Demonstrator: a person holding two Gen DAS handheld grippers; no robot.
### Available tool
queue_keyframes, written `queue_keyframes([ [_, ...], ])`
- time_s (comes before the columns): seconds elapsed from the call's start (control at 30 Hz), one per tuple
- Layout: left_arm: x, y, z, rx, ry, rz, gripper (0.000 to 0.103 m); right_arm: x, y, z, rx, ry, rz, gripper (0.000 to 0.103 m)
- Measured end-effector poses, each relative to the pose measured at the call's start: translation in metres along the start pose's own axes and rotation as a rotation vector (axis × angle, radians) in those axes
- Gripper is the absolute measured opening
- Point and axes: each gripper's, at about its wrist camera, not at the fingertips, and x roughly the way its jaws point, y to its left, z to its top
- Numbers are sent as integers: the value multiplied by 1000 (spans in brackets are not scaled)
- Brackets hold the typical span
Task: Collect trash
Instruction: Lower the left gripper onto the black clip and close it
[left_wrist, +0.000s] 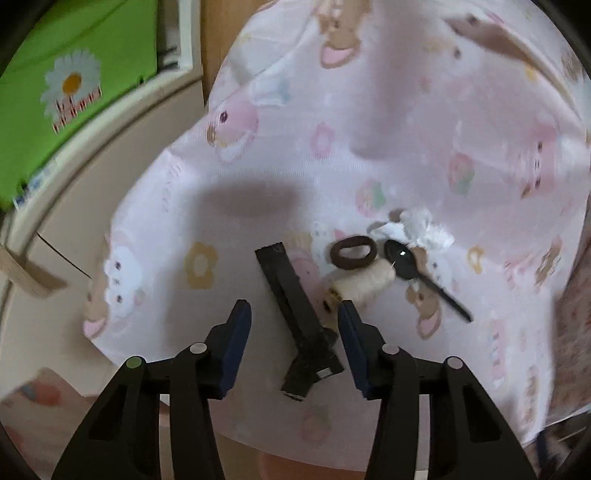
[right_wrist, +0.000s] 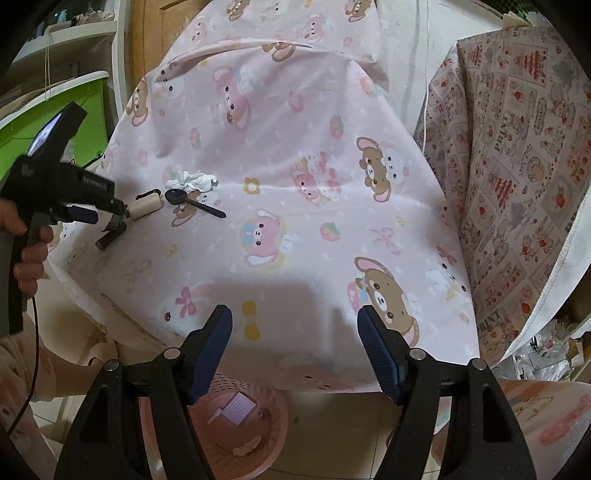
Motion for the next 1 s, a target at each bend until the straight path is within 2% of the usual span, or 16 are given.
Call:
queue_keyframes([
  [0.1,3,4,5,-34,36,-8,40,0,1,0,-4,0,-1,72],
  [0.27,14,-3,10,2,104,47,34,-1,0,0,-3,-3,-6,72],
  [0.37,16,-9,15,16,108,49,27,-2,-1,0,3,-1,-7,72],
  [0.43,15,-12,17,28,110,43,19,-2,-2,-1,6,-2,-9,72],
  [0.5,16,-12,22,41,115,36,1,-3,-3,-1,7,-2,-11,72],
  [0.7,11,-9,18,62,113,38,3,-3,-2,-1,5,-3,-11,72],
  [0.73,10,-6,17,50,113,25,6,-3,-2,-1,4,-2,-10,72],
  [0.8,9,0,14,33,113,-16,30,-2,-1,-1,-3,-1,-10,72],
  [0.87,8,5,12,25,109,-31,34,-2,1,-2,-11,-1,-13,72],
  [1.0,17,5,16,7,132,-41,34,-3,2,-3,-19,-6,-24,72],
])
